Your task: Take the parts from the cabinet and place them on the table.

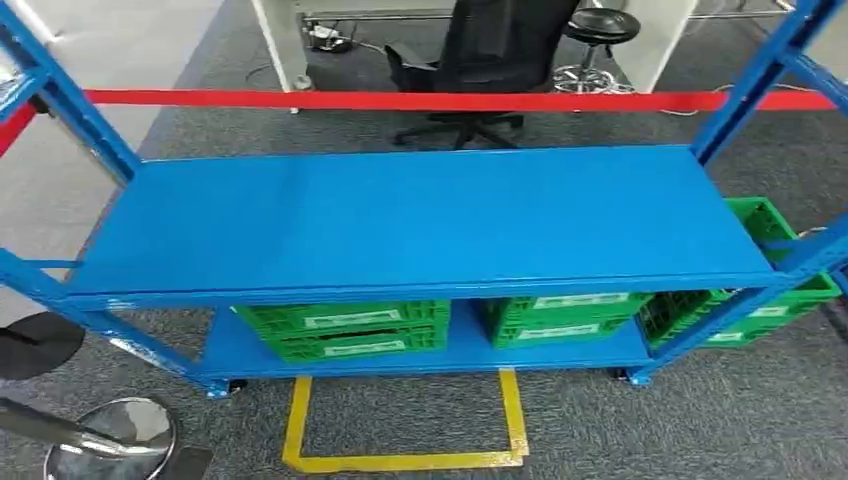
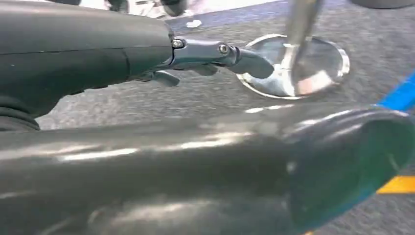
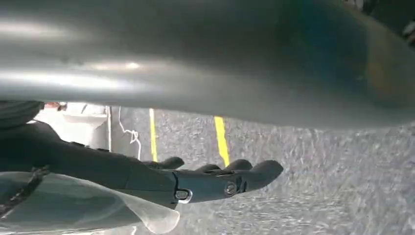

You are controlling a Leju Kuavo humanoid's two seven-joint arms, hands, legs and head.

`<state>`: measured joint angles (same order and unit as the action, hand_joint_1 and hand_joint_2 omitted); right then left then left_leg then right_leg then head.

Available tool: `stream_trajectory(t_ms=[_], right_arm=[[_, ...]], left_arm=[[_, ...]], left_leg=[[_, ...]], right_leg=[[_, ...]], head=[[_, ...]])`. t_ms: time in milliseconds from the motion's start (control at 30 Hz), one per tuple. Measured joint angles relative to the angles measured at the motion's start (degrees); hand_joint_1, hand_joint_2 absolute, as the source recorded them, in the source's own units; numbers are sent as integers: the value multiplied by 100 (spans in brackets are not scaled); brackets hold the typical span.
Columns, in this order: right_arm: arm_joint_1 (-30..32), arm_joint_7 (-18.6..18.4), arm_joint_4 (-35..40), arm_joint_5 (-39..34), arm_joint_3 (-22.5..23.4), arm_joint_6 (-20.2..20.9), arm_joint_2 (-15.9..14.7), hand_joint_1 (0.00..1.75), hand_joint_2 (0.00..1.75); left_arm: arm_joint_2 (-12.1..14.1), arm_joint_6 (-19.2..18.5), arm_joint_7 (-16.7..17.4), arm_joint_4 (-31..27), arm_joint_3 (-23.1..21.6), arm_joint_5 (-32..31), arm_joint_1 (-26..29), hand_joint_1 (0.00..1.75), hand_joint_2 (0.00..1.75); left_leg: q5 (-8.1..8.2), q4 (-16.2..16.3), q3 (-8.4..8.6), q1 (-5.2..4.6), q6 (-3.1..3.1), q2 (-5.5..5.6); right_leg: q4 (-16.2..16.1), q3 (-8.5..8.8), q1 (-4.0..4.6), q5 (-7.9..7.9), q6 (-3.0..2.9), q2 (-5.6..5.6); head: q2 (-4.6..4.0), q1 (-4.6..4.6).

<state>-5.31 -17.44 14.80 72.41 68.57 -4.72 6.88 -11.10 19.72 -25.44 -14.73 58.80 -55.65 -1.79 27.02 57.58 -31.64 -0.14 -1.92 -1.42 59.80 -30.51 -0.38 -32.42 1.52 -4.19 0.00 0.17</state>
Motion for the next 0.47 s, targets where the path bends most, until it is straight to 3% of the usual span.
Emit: stream_trajectory(t_ms=[33, 100, 133, 167, 200, 233, 267, 300, 367, 400, 433, 467], right_arm=[[14, 6, 0, 0, 0, -2, 0, 0, 0], [46, 33, -4, -5, 0, 2, 0, 0, 0], [53, 33, -4, -16, 0, 0, 0, 0, 0], [55, 31, -4, -29, 0, -9, 0, 0, 0], [55, 7, -4, -33, 2, -55, -2, 0, 0], [54, 7, -4, -33, 2, -75, -4, 0, 0], [51, 7, -4, -33, 2, -88, -20, 0, 0], [45, 7, -4, -35, 2, -103, -20, 0, 175], [38, 55, -4, -22, 0, -107, -20, 0, 175], [61, 53, -4, -24, -15, -129, -20, 0, 175], [86, 53, -4, -68, -98, -157, -20, 0, 175], [109, 37, -2, -143, -191, -175, -20, 0, 175]], left_arm=[[9, 0, 0, 0, 4, 11, -27, 0, 0], [-11, -15, -11, 0, 4, 11, -48, 0, 0], [-11, -18, -11, 2, 4, 11, -38, 0, 0], [-11, -17, -9, 0, 4, 19, -27, 0, 0], [-11, -17, 2, 2, 11, 46, -26, 0, 0], [-11, -17, 9, 2, 22, 48, -27, 0, 175], [-13, -17, 9, 0, 37, 50, -31, 0, 175], [-13, -17, 20, 0, 46, 50, -29, 0, 175], [-7, -78, 111, 2, 52, -2, -36, 0, 175], [20, -116, 188, 0, 48, -18, -32, 0, 175], [35, -147, 276, 0, 6, -11, -19, 0, 0], [48, -175, 333, 0, -53, 26, -4, 0, 0]], left_leg=[[-13, 1, -21, 12, -14, 80], [-14, 3, -30, 11, -24, 194], [-14, 8, -27, 9, -25, 244], [-11, 11, -21, 9, -25, 278], [-4, 14, -9, 10, -19, 317], [7, 17, 8, 17, -4, 344], [28, 30, 26, 22, 25, 358], [54, 50, 22, 19, 65, 366], [77, 100, -11, -27, 106, 377], [74, 109, -11, -40, 2, 375], [63, 107, -7, -42, -56, 377], [57, 93, 4, -42, -67, 377]], right_leg=[[380, -167, -18, -216, 10, 257], [1295, -622, -28, -598, 37, 401], [1576, -791, -27, -646, 47, 415], [1584, -842, -26, -551, 51, 415], [1323, -767, -29, -309, 48, 414], [849, -569, -33, -5, 46, 413], [319, -331, -37, 269, 39, 414], [-35, -184, -47, 321, 41, 440], [-112, -123, -53, 317, -36, 471], [-118, -120, -56, 332, -24, 466], [-118, -117, -51, 332, -25, 469], [-118, -116, -44, 328, -32, 473]], head=[[0, 18], [0, 20], [0, 18], [0, 18], [0, 15], [0, 18], [0, 18], [0, 29], [0, 11], [0, 18], [0, 15], [0, 15]])
